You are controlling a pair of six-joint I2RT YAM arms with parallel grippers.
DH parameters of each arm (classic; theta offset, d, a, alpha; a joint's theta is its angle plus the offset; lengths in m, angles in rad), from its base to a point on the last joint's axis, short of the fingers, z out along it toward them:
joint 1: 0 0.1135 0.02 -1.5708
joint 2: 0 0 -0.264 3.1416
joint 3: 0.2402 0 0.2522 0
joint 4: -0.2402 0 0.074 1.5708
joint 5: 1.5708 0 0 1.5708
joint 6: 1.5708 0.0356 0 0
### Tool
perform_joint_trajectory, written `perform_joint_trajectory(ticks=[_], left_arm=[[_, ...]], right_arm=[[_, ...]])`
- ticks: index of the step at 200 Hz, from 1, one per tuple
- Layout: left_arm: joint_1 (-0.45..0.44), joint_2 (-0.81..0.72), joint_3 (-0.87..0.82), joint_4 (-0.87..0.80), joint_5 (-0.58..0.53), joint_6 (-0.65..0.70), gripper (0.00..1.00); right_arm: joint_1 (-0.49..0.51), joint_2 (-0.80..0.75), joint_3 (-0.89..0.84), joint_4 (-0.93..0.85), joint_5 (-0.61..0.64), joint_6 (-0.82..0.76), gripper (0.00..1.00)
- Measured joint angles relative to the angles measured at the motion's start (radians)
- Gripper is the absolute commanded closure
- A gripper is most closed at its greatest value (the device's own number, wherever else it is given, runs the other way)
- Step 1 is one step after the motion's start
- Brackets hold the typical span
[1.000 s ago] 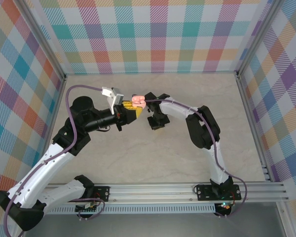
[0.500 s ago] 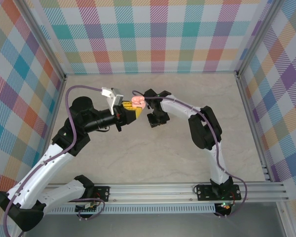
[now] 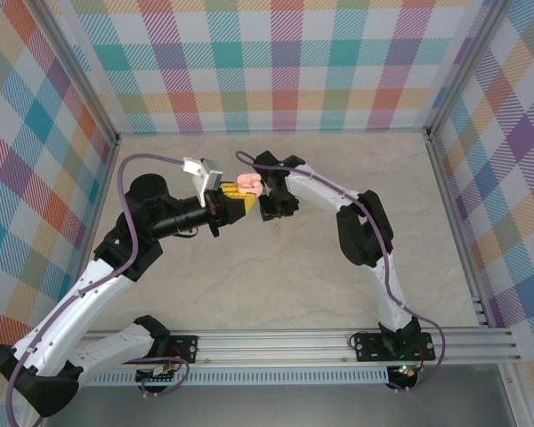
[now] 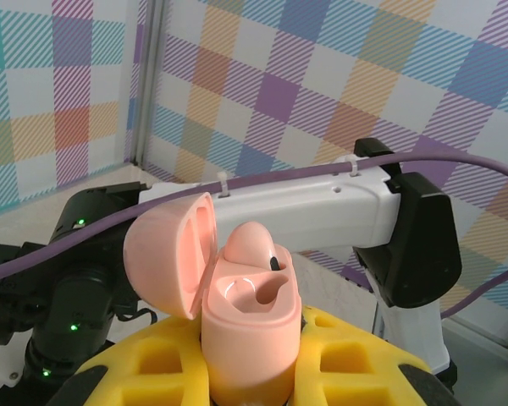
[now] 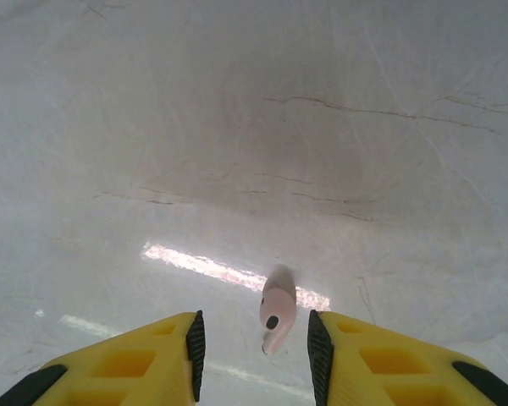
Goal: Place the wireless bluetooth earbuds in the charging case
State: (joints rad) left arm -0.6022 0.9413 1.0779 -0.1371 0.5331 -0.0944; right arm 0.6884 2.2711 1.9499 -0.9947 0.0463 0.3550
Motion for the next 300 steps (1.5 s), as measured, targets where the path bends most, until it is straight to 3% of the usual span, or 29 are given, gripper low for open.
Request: perform_joint_trajectory(ticks=[164,248,300], left_arm=[[0.0,-0.006,0.0,0.0,-0.001,0.006,0.96],[0.0,-0.021,0.0,0.0,-0.003,0.006,0.96],[0.0,-0.021,0.0,-0.003,-0.007,0.006,0.96]], right_arm=[[0.02,0.12,0.086,-0.11,0.039,0.005,0.69],[0.025,0.123,0.092,-0.117,0.055,0.014,0.8],[0.011,0.055,-0.023,-0.033,0.04,0.031,0.81]])
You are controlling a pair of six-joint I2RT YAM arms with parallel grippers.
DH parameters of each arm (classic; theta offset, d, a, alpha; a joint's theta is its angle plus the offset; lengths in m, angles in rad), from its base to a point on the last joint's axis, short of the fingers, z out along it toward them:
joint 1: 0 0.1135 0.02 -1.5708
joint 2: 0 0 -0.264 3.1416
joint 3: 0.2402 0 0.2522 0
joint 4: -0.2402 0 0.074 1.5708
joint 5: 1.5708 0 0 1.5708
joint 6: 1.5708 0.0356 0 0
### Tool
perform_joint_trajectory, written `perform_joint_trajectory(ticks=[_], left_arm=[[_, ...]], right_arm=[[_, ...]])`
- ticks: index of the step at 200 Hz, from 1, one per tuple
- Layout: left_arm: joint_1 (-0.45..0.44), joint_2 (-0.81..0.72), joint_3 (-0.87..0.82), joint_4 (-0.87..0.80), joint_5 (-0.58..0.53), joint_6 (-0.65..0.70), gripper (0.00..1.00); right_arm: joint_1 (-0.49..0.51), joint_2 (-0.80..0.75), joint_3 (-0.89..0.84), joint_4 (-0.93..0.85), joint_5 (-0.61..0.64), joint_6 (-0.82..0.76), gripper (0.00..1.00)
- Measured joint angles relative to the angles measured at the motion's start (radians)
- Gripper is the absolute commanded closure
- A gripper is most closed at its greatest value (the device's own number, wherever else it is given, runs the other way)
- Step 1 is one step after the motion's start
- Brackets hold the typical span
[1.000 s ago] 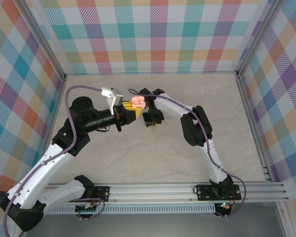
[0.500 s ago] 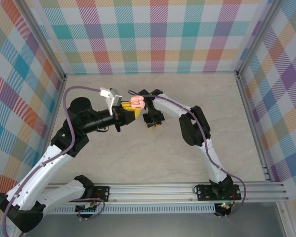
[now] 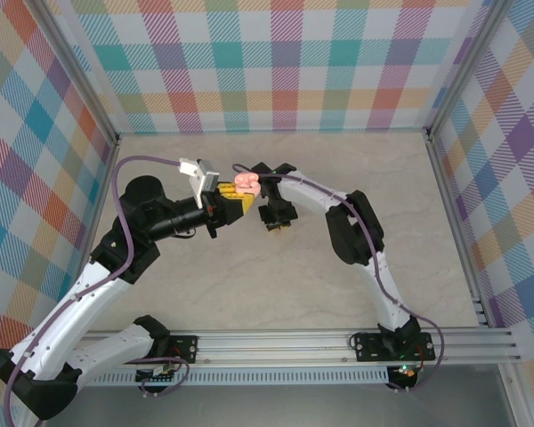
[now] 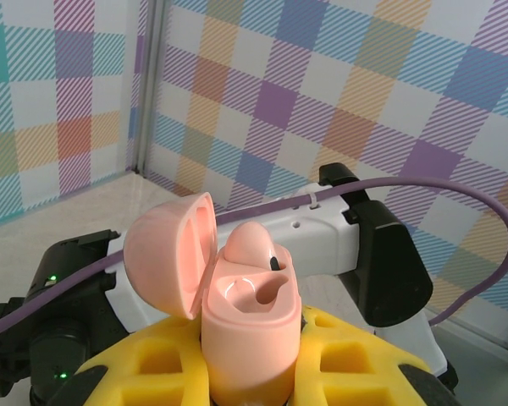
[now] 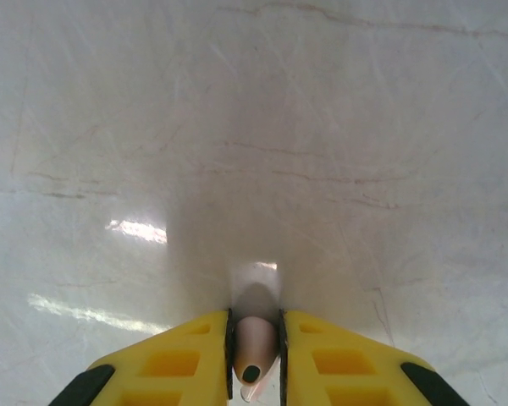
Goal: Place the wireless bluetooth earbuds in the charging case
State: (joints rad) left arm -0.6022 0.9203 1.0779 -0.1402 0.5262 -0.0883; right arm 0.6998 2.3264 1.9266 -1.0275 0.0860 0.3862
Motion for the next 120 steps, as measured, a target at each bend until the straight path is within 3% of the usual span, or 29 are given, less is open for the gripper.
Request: perform_joint_trajectory(ticks=[55,120], left_arm=[[0.0,0.03,0.0,-0.047,-0.108,-0.001,0.99],[0.0,0.206,0.0,-0.121,-0.267,-0.05,0.99]], right_arm=[[-0.098,-0.233,-0.341,0.217,-0.103,0.042,0.82],[-0.237,-0.591,-0.694,0.555,-0.289,0.119,0.82]])
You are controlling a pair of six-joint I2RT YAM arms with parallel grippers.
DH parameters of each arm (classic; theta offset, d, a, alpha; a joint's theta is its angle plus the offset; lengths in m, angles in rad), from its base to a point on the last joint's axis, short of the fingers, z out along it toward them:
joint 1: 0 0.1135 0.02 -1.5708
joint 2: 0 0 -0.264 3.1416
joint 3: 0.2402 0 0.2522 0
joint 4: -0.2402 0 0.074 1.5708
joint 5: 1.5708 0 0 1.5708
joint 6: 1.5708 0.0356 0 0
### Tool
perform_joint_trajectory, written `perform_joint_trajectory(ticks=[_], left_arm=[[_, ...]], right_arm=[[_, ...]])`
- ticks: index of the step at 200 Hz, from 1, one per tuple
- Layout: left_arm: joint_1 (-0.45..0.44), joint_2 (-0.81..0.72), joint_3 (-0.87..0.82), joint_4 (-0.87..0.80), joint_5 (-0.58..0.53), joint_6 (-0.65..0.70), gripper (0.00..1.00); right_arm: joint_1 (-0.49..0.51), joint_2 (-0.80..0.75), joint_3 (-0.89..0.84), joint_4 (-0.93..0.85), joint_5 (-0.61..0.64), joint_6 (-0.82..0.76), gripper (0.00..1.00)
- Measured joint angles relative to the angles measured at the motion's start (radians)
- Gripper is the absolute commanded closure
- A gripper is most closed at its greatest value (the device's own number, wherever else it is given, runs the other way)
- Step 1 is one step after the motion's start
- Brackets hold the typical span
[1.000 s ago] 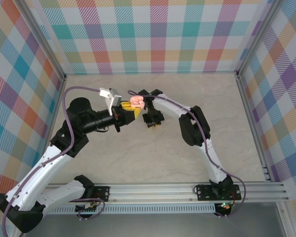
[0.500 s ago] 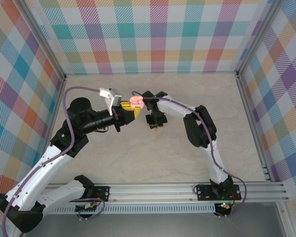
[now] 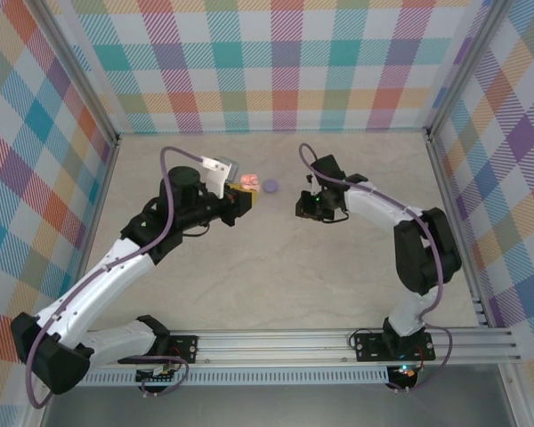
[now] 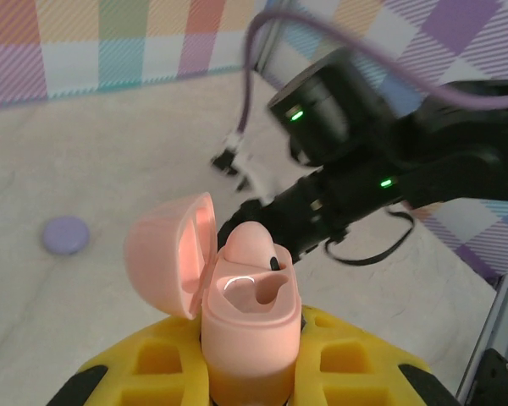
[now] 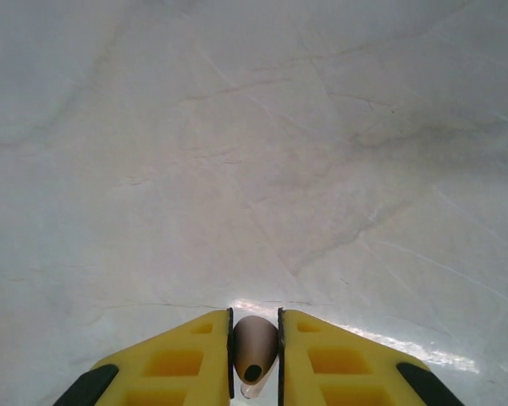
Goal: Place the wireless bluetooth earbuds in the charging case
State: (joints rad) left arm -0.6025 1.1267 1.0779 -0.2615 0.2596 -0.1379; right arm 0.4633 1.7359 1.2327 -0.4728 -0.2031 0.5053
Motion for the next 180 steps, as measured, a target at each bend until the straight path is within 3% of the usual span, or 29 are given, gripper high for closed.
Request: perform_joint_trajectory(ticks=[103,180], left_arm=[[0.0,0.183,-0.01,0.039,0.003,-0.069,0.98],[0.0,0.187,-0.081,0.217,0.193,-0.049,0.96]], right_arm=[[-0.002,-0.351,-0.111,0.17,-0.069,-0.019,0.81],[-0.002,-0.483,-0.111,0.245,-0.204,-0.035,0.8]])
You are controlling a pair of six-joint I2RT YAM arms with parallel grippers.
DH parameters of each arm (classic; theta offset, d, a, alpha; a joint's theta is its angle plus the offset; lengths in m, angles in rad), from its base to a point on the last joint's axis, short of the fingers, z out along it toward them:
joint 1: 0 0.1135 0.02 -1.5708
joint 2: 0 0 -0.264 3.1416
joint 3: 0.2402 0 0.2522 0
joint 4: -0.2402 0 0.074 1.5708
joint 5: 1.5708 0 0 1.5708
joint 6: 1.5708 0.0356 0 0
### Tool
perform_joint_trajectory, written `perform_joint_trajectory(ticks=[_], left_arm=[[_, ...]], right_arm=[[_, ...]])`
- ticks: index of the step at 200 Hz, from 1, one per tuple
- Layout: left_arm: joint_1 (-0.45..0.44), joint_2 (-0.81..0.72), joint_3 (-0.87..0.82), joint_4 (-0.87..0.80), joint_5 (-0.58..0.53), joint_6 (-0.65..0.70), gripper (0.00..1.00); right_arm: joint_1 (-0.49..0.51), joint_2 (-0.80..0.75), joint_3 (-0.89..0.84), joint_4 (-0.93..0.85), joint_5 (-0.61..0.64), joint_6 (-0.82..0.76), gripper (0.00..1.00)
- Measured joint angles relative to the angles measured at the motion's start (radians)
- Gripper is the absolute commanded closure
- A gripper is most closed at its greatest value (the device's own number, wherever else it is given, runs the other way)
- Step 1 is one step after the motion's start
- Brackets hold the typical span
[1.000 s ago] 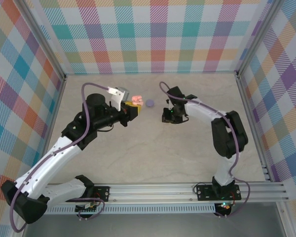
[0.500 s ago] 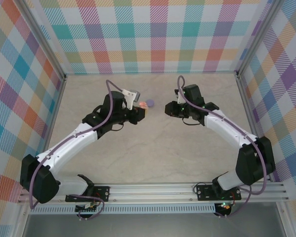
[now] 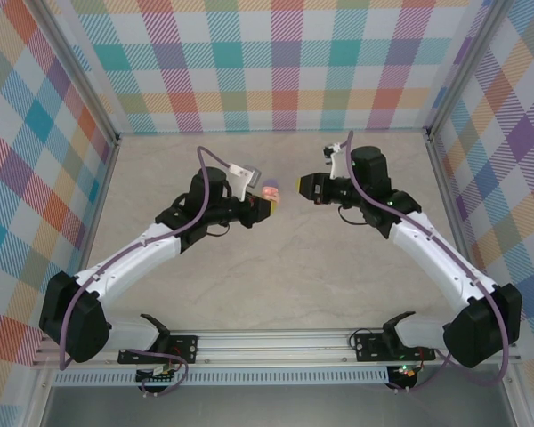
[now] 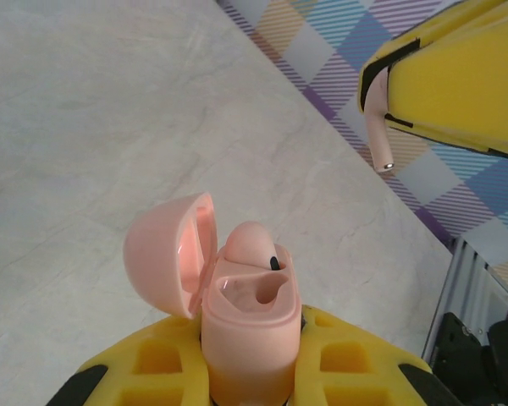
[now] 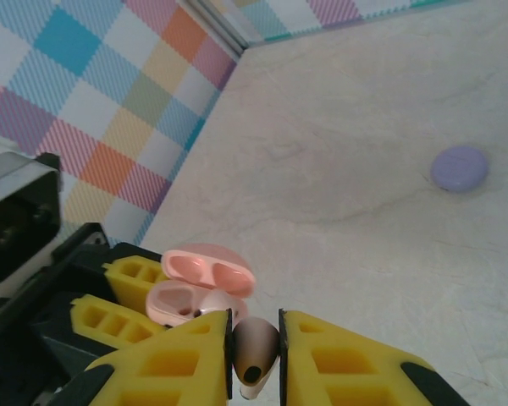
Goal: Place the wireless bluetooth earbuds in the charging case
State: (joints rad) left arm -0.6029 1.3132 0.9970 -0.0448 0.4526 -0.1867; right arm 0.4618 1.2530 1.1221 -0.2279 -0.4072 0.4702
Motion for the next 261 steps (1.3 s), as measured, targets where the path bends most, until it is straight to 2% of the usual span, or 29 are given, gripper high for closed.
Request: perform_joint_trajectory(ticks=[45,113,209,261], left_arm=[[0.0,-0.042,-0.055,0.075,0.075,0.034,0.96],[-0.007,-0.082,-0.055,0.111,0.159,0.054,0.96],[-0.013,-0.087,-0.014,0.097,0.194,0.053,0.96],[-0.016,-0.088,-0.003,0.095,0.194,0.045,0.96]], right_arm=[[0.03,-0.059,0.003,0.013,-0.023,-0.023,0.8],[0.143,-0.084,0.047,0.003,0.088,-0.105,0.8],[0.226,-0.061,0.097,-0.019,0.203,-0.176,0.81],[0.25,-0.042,0.105,-0.024,0.221,-0.195,0.81]])
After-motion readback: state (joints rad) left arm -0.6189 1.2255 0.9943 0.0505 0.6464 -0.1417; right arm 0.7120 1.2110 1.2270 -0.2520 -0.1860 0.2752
